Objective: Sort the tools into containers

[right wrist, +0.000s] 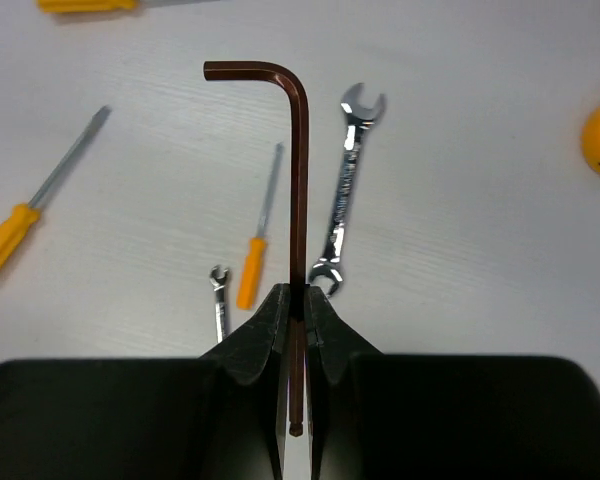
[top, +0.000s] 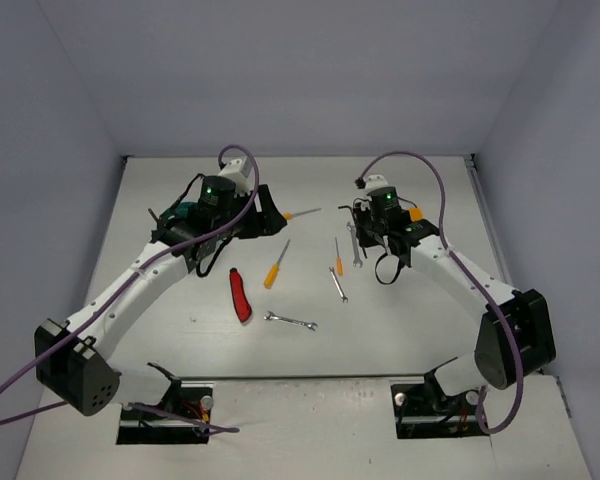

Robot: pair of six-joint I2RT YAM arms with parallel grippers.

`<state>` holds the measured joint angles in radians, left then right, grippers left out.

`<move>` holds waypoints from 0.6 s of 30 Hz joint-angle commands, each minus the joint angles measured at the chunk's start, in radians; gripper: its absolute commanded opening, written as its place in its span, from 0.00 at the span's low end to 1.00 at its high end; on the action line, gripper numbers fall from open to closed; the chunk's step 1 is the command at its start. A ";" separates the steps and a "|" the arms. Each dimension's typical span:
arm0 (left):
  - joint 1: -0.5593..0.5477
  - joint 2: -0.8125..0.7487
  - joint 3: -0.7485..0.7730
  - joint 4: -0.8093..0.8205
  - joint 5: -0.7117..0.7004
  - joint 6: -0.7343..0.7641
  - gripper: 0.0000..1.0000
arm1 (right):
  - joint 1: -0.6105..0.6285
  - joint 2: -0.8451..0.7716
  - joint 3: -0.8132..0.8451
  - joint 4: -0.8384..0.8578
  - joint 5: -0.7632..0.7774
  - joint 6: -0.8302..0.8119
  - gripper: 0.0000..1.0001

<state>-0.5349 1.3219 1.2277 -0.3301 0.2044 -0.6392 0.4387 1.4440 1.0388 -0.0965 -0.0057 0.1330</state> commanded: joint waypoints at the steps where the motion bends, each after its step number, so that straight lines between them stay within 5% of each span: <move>1: -0.037 0.022 0.060 0.131 0.039 -0.030 0.61 | 0.128 -0.106 -0.032 0.087 -0.020 -0.050 0.00; 18: -0.060 0.118 0.071 0.168 0.023 -0.010 0.61 | 0.255 -0.183 -0.048 0.208 -0.165 -0.059 0.00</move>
<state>-0.5911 1.4592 1.2705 -0.2823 0.2129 -0.6514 0.6787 1.2945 0.9756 0.0118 -0.1106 0.0975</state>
